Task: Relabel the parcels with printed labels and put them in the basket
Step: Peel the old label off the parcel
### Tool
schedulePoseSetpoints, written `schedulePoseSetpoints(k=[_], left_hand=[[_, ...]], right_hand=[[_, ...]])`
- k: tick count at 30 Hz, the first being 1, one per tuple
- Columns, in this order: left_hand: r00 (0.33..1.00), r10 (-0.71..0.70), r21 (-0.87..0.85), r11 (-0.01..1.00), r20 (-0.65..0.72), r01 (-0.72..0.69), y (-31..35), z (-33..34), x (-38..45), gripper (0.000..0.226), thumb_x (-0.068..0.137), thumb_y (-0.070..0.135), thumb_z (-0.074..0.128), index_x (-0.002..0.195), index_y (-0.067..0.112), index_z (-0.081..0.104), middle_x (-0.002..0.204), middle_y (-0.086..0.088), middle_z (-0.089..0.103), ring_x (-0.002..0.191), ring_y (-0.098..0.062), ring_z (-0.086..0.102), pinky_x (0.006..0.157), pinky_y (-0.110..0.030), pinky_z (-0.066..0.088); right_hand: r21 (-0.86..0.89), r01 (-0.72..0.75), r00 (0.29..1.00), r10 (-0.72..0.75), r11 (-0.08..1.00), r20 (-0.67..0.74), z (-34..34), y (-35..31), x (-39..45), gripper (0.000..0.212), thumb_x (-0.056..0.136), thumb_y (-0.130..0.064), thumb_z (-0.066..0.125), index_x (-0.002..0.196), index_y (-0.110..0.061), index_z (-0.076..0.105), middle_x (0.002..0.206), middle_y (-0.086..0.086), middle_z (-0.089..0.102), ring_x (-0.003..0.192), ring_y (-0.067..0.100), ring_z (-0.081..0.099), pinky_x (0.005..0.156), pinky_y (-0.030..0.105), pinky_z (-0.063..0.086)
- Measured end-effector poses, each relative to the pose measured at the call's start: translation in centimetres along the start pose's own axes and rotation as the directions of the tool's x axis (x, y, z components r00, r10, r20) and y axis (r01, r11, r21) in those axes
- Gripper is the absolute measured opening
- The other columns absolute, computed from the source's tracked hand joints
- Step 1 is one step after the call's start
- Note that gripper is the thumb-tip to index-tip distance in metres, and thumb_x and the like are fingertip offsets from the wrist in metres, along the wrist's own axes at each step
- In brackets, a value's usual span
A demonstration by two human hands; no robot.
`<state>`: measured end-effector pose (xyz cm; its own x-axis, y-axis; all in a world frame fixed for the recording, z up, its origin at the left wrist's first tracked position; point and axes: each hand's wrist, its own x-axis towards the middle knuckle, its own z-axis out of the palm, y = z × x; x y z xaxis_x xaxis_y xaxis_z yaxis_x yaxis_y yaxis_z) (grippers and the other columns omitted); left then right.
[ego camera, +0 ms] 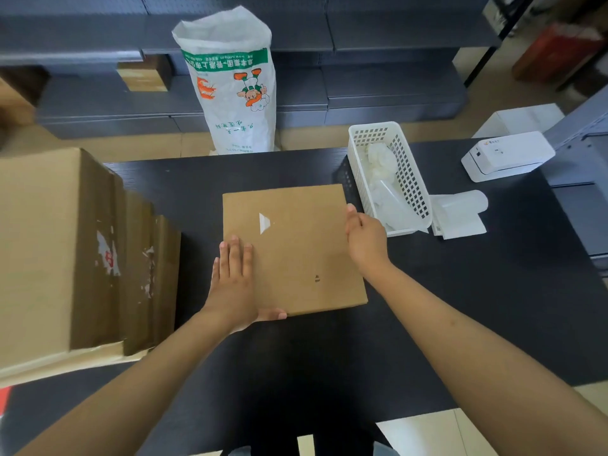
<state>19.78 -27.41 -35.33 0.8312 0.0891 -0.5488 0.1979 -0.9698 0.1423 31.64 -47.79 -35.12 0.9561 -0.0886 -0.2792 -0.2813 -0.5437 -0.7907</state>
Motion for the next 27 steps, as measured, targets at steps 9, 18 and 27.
schedulePoseSetpoints(k=[9, 18, 27], left_hand=[[0.988, -0.123, -0.002, 0.992, -0.092, 0.124, 3.3, -3.3, 0.5, 0.127, 0.065, 0.076, 0.064, 0.149, 0.005, 0.0, 0.157, -0.017, -0.002, 0.146, -0.035, -0.01, 0.12, -0.044, 0.001], [0.952, 0.058, -0.149, 0.983, -0.302, -0.107, 11.3, -6.0, 1.5, 0.105, 0.075, 0.057, 0.071, 0.152, 0.016, 0.013, 0.157, -0.005, 0.021, 0.144, -0.025, 0.019, 0.117, -0.039, 0.019], [0.927, 0.195, 0.036, 0.98, -0.32, -0.194, 18.2, -10.6, 6.3, 0.084, 0.086, 0.047, 0.063, 0.151, 0.017, 0.018, 0.148, -0.007, 0.036, 0.137, -0.028, 0.033, 0.114, -0.04, 0.027]], right_hand=[[-0.13, 0.09, 0.924, -0.034, 0.987, 0.381, -1.8, 0.2, 1.5, 0.012, 0.093, -0.034, 0.037, 0.086, -0.026, 0.044, 0.081, -0.002, 0.055, 0.071, 0.014, 0.052, 0.058, 0.03, 0.038], [-0.236, 0.34, 0.918, -0.267, 0.911, 0.292, -6.1, 0.2, 4.2, 0.015, 0.096, -0.013, 0.046, 0.108, -0.023, 0.042, 0.105, -0.001, 0.038, 0.071, 0.006, 0.043, 0.061, 0.009, 0.03], [-0.419, 0.315, 0.949, -0.281, 0.852, 0.142, -11.5, 0.8, 8.7, 0.047, 0.095, -0.028, 0.055, 0.138, -0.023, 0.037, 0.132, 0.008, 0.05, 0.112, 0.026, 0.057, 0.09, 0.04, 0.051]])
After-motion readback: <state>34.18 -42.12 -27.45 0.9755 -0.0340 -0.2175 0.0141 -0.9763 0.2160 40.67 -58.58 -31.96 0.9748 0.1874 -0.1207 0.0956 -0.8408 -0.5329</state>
